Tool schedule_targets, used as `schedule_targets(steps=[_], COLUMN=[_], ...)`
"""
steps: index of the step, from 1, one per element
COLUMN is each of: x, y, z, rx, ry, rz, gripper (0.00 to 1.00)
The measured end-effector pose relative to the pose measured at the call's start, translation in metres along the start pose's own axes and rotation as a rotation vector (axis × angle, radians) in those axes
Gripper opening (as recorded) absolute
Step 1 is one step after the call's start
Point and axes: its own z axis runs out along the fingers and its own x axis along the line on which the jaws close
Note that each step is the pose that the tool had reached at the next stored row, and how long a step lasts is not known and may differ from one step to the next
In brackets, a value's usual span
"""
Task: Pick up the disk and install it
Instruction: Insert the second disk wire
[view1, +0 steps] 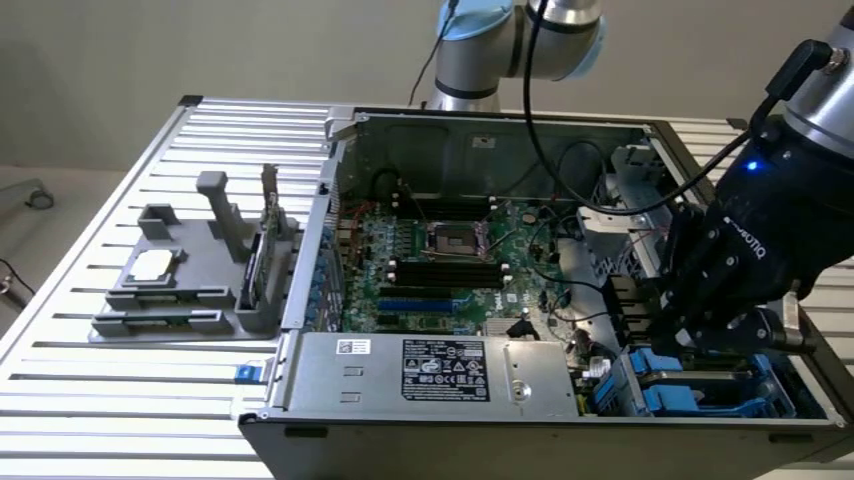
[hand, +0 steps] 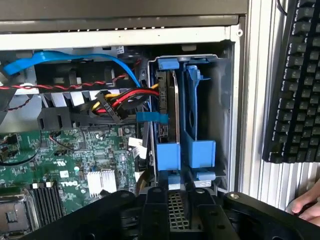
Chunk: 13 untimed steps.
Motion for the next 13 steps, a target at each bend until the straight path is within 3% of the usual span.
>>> schedule_targets(steps=[1,3,13], x=[-0.0002,-0.0006,-0.0004], y=[-0.0016,-0.0047,-0.0054], z=[-0.0008,-0.0022,-0.0026], rx=[0.0000,0.0000,0.0001], ry=[0.0001,0.0004,0.0029], rz=[0.000,0.000,0.000], gripper=[0.21,0.11,0.11])
